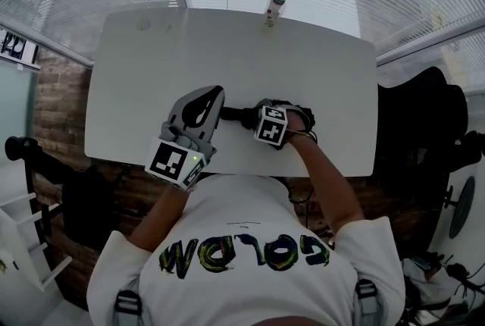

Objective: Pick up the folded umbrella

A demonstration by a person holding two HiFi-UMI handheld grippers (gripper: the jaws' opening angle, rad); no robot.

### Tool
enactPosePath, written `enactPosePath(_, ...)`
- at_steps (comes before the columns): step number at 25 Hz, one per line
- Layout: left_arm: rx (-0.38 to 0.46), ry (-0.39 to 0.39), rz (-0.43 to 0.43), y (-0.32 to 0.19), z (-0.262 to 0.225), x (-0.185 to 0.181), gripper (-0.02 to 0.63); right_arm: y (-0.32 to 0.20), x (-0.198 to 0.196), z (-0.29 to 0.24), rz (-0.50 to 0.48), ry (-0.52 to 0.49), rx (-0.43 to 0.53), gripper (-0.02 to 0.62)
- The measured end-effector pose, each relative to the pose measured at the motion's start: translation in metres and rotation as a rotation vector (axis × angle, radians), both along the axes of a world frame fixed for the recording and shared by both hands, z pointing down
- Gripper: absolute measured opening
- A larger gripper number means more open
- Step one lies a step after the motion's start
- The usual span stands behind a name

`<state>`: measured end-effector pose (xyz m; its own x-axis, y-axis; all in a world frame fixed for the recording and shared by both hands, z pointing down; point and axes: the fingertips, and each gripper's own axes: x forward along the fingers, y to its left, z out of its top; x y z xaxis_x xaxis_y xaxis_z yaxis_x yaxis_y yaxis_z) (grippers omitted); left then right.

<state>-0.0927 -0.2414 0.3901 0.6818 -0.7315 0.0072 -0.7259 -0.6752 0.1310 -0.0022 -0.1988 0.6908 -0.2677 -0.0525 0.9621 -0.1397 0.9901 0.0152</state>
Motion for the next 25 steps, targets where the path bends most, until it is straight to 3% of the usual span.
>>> enactPosePath(4,0.009,-0.002,-0.003,0.002,-0.005,0.004,0.011,-0.011,0.007,-0.03,0.126,-0.114,0.048,0.241)
enactPosePath(8,0.02,-0.003,-0.006,0.001,-0.009,0.012,0.011,-0.032,0.019,-0.076,0.275,-0.273,0.156,0.238)
enactPosePath(15,0.039,-0.001,0.008,0.004,-0.015,0.041,0.011,-0.052,0.066,-0.159,0.612,-0.622,0.299,0.236)
enactPosePath(21,0.048,-0.002,0.027,0.006,-0.022,0.067,0.011,-0.052,0.106,-0.237,0.755,-0.892,0.471,0.235)
enactPosePath(25,0.053,-0.004,0.038,0.008,-0.026,0.081,0.011,-0.044,0.128,-0.274,0.801,-1.002,0.538,0.233)
